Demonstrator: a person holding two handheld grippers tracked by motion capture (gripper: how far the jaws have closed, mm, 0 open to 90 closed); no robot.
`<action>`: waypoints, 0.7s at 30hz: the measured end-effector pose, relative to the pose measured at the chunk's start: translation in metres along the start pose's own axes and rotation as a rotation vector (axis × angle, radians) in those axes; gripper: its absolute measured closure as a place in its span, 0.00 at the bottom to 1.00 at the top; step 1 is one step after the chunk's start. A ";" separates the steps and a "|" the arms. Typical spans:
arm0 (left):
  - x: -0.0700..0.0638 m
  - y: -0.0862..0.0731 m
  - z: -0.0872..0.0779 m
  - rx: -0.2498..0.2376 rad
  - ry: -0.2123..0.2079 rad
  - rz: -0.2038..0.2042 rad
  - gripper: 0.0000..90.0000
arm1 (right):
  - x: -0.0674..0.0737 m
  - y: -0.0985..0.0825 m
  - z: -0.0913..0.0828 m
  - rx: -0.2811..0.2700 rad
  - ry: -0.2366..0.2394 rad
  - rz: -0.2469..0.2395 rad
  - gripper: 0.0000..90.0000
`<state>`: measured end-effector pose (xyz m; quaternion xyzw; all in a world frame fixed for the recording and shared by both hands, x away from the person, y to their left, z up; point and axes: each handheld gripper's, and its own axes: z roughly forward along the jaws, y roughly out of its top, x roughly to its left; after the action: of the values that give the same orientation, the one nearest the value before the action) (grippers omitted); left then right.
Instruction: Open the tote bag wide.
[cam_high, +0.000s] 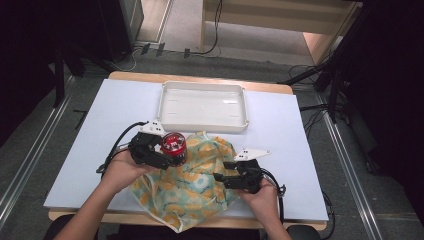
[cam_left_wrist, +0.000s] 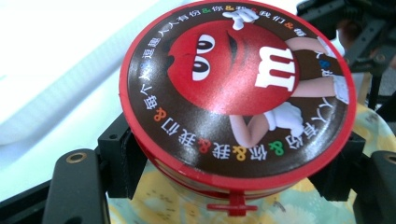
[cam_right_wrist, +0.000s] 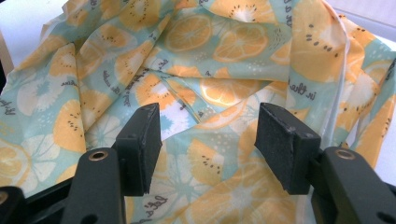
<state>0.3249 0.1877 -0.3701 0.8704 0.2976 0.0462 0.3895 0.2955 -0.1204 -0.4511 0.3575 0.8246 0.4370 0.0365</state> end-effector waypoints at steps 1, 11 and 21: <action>0.002 0.002 -0.001 -0.003 0.003 0.001 0.29 | 0.000 0.000 0.000 -0.001 0.001 0.000 0.46; 0.019 0.023 -0.005 -0.013 0.048 -0.016 0.29 | 0.001 0.002 0.001 -0.005 0.008 -0.007 0.46; 0.035 0.038 0.001 -0.008 0.076 -0.029 0.29 | 0.002 0.002 0.001 -0.004 0.014 -0.007 0.46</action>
<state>0.3725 0.1871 -0.3495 0.8620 0.3245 0.0749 0.3821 0.2951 -0.1176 -0.4496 0.3514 0.8252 0.4410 0.0331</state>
